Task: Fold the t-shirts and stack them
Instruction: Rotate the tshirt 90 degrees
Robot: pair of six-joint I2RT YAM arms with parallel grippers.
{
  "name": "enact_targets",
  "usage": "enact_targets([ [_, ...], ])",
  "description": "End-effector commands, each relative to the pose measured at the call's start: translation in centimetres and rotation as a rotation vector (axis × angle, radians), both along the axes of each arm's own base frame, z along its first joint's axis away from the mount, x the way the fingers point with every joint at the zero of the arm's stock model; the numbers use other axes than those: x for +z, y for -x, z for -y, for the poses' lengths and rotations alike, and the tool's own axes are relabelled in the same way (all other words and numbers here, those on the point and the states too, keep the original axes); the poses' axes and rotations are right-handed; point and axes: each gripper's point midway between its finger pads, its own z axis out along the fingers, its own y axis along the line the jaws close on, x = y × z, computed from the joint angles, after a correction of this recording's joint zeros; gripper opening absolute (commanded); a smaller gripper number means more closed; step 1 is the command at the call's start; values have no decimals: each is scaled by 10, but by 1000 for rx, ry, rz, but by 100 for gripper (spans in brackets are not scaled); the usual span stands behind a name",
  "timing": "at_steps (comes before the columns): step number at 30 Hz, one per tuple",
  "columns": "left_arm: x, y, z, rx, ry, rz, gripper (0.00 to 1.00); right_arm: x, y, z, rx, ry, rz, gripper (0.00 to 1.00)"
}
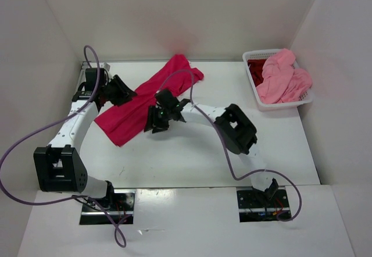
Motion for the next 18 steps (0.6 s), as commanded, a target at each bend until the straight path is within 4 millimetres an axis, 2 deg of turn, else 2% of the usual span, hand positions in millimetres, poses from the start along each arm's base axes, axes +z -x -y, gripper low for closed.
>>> enact_targets([
  [1, 23, -3, -11, 7, -25, 70, 44, 6, -15, -29, -47, -69, 24, 56],
  [2, 16, 0, -11, 7, -24, 54, 44, -2, -23, -30, -81, -51, 30, 62],
  [3, 20, 0, -11, 7, -24, 63, 44, -4, -20, -37, -70, -50, 29, 62],
  [4, 12, 2, -14, 16, -24, 50, 44, -27, -20, -35, -99, -12, -19, 63],
  [6, 5, 5, -14, 11, -30, 37, 44, -37, -22, -40, -127, 1, -28, 62],
  [7, 5, 5, -14, 11, -30, 37, 44, -45, -23, -37, -148, 23, -35, 58],
  [8, 5, 7, -14, 11, -30, 37, 44, -54, -26, -37, -172, 35, -43, 54],
  [11, 1, 7, -16, 11, -44, 40, 44, -67, -30, -35, -189, 65, -44, 25],
  [12, -7, 7, -16, 2, -52, 23, 44, -68, -33, -30, -195, 69, -56, 10],
  [13, -11, 6, -18, 9, -58, 12, 44, -63, -36, -25, -204, 70, -57, 5],
  [14, -17, 10, -18, 1, -66, -5, 44, -78, -31, -3, -209, 111, -73, 1],
  [15, -22, 9, -19, -7, -74, -13, 44, -47, -36, 8, -225, 77, -31, 1],
  [16, -31, 11, -18, -8, -72, -37, 44, -41, -35, 26, -240, 77, -24, 1],
  [17, -39, 14, -13, -32, -80, -53, 46, -64, -25, 70, -269, 140, -60, 1],
  [18, -45, 13, -9, -39, -90, -67, 47, -31, -27, 90, -293, 112, -15, 1],
])
